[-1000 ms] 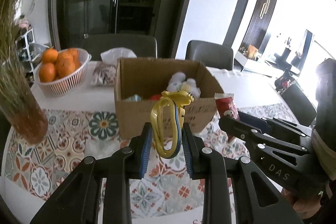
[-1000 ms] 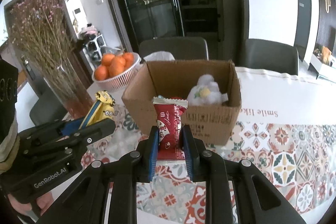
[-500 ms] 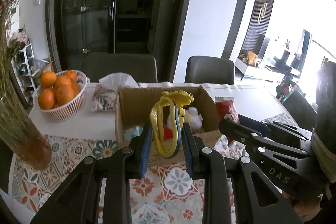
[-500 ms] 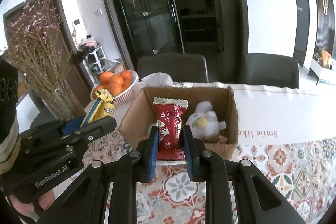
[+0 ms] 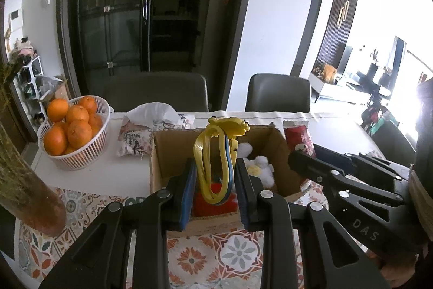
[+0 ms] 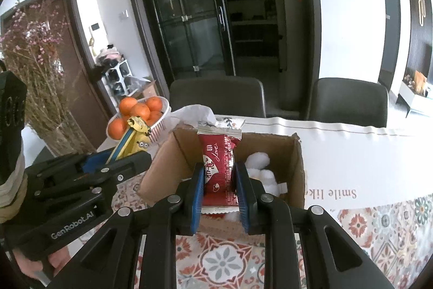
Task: Organize soft objects
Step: 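Carry the red candy bar and minion toy up over the box, then open both tools to drop the candy bar and minion toy into the box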
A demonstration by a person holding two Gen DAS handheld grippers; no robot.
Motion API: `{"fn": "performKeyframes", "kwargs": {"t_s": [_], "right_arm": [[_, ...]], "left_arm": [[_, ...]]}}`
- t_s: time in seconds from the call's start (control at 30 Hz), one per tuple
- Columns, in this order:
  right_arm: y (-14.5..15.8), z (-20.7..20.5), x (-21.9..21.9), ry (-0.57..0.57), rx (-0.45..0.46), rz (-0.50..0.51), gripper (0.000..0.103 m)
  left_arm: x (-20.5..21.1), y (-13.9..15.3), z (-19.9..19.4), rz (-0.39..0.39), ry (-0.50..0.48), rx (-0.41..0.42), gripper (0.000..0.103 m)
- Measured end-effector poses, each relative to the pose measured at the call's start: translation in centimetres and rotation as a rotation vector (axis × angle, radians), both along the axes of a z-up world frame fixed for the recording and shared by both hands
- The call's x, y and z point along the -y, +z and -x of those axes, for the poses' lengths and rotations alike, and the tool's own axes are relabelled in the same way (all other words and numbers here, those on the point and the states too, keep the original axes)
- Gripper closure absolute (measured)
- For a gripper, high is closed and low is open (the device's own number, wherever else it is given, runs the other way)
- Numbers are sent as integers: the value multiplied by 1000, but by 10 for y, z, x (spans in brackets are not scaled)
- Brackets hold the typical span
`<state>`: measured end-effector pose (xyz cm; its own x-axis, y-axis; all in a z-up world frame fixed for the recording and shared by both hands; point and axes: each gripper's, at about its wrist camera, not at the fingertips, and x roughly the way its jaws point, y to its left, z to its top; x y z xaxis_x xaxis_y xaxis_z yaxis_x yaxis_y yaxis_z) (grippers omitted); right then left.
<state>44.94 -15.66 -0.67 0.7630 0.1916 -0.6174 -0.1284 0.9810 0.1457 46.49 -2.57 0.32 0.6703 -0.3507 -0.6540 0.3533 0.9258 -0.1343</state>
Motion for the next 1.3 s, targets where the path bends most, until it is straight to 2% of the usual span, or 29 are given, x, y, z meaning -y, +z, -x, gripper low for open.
{"fn": "performKeyframes", "kwargs": {"t_s": [0.8, 0.93, 1.0, 1.07, 1.13, 1.3], "right_arm": [[-54, -58, -2, 14, -161, 40, 79], [-64, -65, 0, 13, -197, 33, 78], [-67, -67, 1, 8, -215, 30, 74], [-68, -68, 2, -9, -224, 36, 58], [-66, -64, 5, -33, -219, 43, 55], [-57, -46, 7, -95, -201, 45, 50]], "left_arm": [[8, -62, -64, -99, 6, -157, 73], [10, -71, -71, -108, -3, -193, 66], [10, -72, -72, -111, 3, -196, 53], [8, -70, -70, -119, 17, -189, 45], [7, -67, -66, -127, 28, -175, 44], [-2, -53, -45, -153, 79, -135, 30]]}}
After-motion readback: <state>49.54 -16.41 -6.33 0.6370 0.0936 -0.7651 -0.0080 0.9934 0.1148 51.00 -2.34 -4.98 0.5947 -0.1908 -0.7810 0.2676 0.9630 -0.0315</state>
